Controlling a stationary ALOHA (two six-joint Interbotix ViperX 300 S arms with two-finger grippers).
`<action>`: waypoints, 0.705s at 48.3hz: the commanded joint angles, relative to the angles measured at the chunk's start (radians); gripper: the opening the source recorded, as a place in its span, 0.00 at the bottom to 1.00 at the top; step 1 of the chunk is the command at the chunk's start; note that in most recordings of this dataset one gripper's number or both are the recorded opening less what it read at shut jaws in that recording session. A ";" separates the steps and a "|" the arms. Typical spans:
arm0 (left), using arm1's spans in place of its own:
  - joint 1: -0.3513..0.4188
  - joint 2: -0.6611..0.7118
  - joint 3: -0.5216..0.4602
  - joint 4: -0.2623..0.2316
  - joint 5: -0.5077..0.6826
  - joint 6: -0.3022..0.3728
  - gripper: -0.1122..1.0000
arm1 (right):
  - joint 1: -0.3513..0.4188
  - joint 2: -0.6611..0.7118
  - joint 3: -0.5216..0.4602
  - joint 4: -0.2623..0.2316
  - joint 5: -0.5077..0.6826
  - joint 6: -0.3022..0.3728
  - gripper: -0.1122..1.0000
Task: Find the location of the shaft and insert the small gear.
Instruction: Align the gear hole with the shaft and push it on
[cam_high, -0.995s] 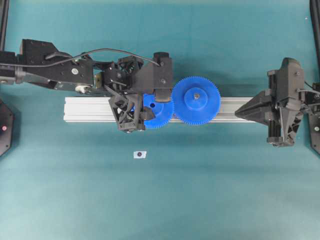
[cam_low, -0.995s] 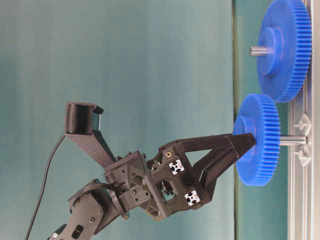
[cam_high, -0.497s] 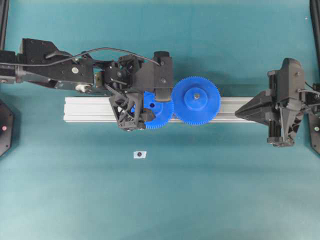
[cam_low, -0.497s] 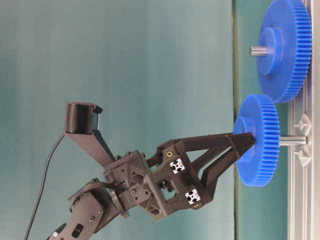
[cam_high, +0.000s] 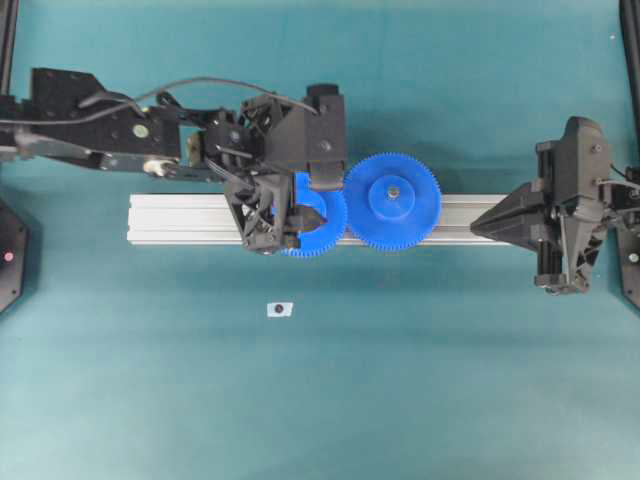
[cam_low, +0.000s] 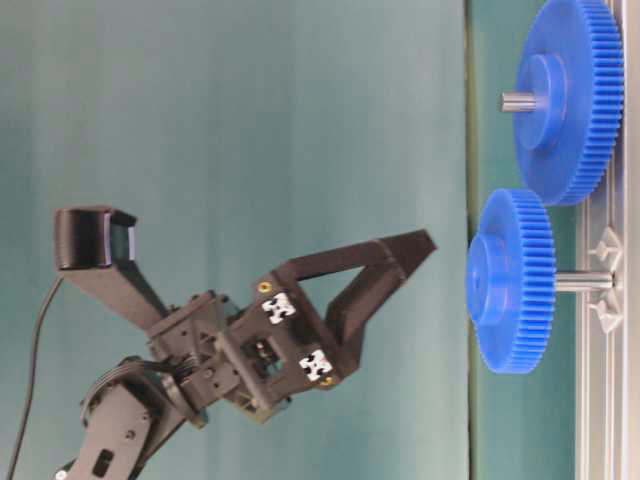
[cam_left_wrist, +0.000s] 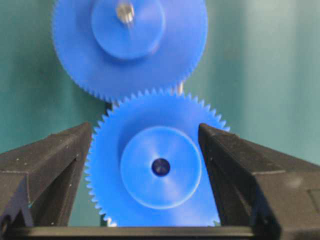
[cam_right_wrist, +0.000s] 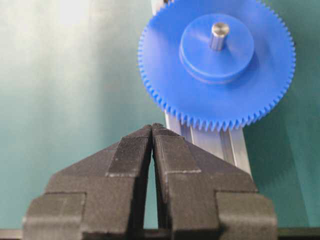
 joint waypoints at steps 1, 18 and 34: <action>0.005 -0.034 -0.011 0.003 -0.009 0.000 0.81 | -0.002 -0.003 -0.008 0.002 -0.017 0.009 0.21; -0.005 0.012 0.041 0.003 -0.009 -0.017 0.19 | 0.002 -0.003 -0.008 0.002 -0.026 0.009 0.21; -0.032 0.037 0.032 0.003 -0.009 -0.075 0.11 | 0.006 -0.003 -0.008 0.003 -0.025 0.012 0.21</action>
